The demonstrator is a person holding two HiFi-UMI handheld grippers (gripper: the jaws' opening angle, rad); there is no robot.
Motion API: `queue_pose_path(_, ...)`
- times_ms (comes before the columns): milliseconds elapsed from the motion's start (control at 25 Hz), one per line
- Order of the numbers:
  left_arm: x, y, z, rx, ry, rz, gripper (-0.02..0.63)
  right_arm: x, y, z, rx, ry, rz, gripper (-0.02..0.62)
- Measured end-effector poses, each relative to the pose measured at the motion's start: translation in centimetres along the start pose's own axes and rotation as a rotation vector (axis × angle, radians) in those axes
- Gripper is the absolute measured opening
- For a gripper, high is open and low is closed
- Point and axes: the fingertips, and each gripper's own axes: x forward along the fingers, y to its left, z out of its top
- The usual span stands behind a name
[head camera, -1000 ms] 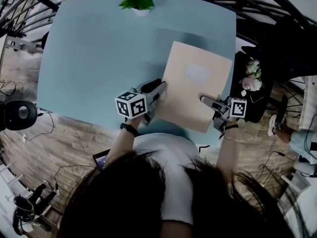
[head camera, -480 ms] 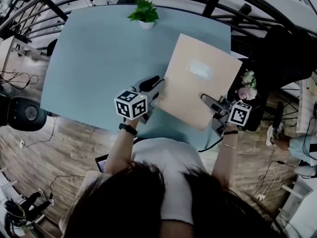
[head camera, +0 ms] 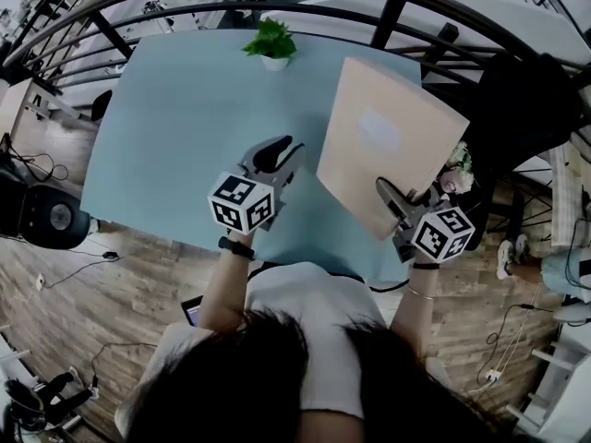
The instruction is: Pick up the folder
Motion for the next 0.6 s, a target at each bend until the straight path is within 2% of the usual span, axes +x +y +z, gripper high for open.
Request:
queue_pose_path(280, -0.8, -0.5, 2.5, 0.077, -0.056, 0.028, 0.174, -0.9, 0.5, 1.5, -0.178, -0.035, -0.187, 0.285)
queue_pose_path(600, -0.8, -0.6, 3.8, 0.141, -0.089, 0.053, 0.127, -1.4, 0.0, 3.0, -0.353, -0.063, -0.348, 0.282)
